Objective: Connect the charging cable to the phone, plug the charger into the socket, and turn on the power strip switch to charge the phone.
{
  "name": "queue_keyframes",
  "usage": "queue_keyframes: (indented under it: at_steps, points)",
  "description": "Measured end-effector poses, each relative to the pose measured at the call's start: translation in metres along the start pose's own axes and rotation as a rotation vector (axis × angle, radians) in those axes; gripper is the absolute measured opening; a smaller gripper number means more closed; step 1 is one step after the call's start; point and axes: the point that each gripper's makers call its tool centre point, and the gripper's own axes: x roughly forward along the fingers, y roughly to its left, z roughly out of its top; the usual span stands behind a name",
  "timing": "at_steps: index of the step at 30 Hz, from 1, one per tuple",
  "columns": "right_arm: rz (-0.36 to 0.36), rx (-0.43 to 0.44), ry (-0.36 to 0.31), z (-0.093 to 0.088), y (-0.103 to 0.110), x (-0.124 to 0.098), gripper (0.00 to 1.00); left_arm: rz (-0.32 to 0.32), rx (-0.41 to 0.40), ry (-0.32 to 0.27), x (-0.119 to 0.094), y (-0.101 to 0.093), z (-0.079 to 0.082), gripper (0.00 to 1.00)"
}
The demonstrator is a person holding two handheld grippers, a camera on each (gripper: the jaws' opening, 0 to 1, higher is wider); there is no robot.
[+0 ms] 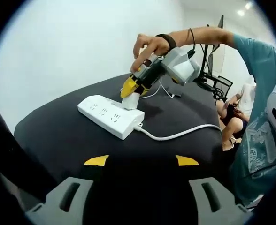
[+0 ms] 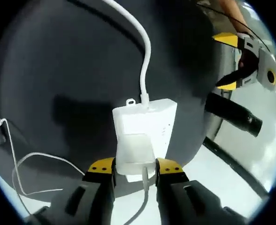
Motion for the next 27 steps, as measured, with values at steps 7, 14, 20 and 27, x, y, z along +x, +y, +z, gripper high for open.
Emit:
queue_keyframes:
  at_steps: [7, 14, 20, 27]
  points:
    - [-0.017, 0.045, 0.069, -0.016, -0.007, -0.013, 0.31, 0.005, 0.007, -0.001, 0.003, -0.011, 0.0, 0.49]
    - [-0.07, 0.11, 0.119, -0.023, -0.015, -0.033, 0.32, 0.007, 0.005, -0.013, -0.002, -0.007, 0.002, 0.47]
    - [-0.103, 0.126, 0.137, -0.013, -0.013, -0.054, 0.32, 0.017, 0.018, -0.009, -0.007, -0.008, 0.006, 0.47]
    - [-0.351, 0.615, 0.096, -0.013, -0.03, -0.097, 0.35, 0.034, 0.008, -0.029, -0.019, -0.003, 0.016, 0.48]
